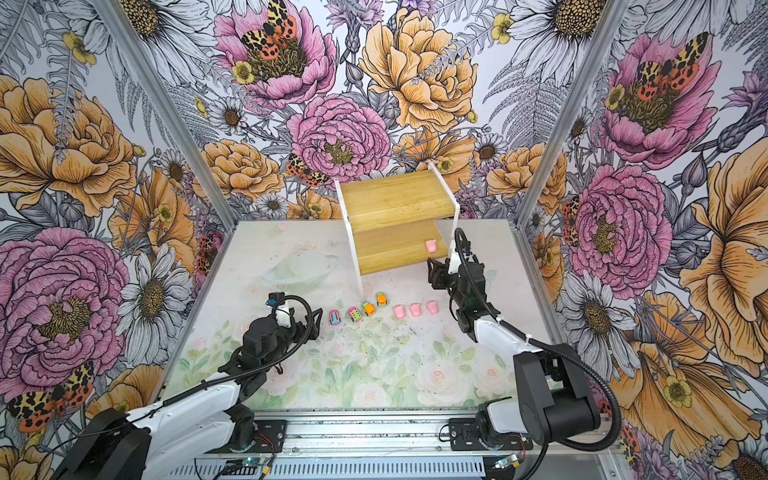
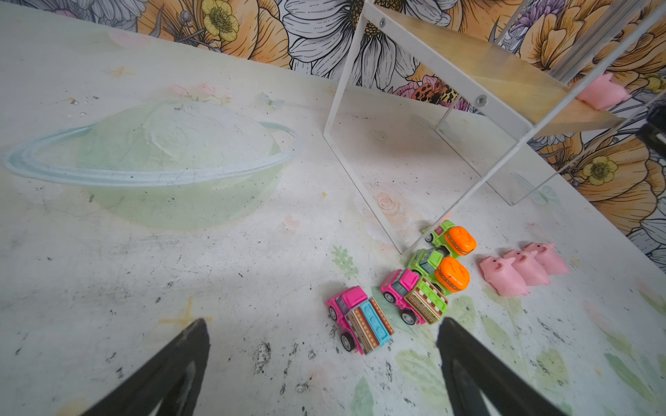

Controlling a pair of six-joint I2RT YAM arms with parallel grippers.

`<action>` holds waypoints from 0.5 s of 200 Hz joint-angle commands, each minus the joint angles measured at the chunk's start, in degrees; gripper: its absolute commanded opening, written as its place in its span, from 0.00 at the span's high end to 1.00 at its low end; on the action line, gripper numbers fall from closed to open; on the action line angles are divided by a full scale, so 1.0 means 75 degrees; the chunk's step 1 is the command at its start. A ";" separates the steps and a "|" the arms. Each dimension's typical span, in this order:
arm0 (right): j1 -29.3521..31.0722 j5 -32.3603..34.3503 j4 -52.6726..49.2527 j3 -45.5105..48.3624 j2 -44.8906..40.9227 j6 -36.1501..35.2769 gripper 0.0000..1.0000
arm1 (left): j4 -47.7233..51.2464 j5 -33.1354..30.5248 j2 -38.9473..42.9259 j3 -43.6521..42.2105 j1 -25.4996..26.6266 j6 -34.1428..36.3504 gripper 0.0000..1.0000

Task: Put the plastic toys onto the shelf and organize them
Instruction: 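Withdraw the right gripper and move it over the next pink pig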

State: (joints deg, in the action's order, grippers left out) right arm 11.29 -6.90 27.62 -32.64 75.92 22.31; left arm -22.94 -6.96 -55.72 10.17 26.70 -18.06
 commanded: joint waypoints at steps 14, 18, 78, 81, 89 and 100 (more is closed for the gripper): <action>0.0040 -0.0021 0.0139 0.0887 -0.0532 0.0469 0.38 | -0.0180 0.0109 0.0038 0.0078 -0.0070 0.0007 0.01; 0.0053 -0.0082 0.0181 0.0994 -0.0509 0.0554 0.38 | -0.0178 0.0116 0.0029 0.0082 -0.0077 0.0000 0.01; 0.0203 0.0150 0.1621 0.2344 0.0128 0.1630 0.38 | -0.0185 0.0271 -0.0227 0.0190 -0.0068 0.0053 0.01; 0.0198 0.0122 0.1618 0.2341 0.0182 0.1631 0.38 | -0.0184 0.0272 -0.0233 0.0202 -0.0068 0.0044 0.01; 0.0206 0.0046 0.1630 0.2332 0.0331 0.1620 0.38 | -0.0180 0.0280 -0.0265 0.0212 -0.0068 0.0047 0.01; 0.0204 0.0041 0.1668 0.2325 0.0531 0.1609 0.39 | -0.0198 0.0275 -0.0269 0.0214 -0.0058 0.0057 0.01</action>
State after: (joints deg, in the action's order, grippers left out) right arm 12.47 -6.72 34.92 -15.14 77.36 32.34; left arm -22.94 -6.31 -57.32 10.17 26.70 -18.04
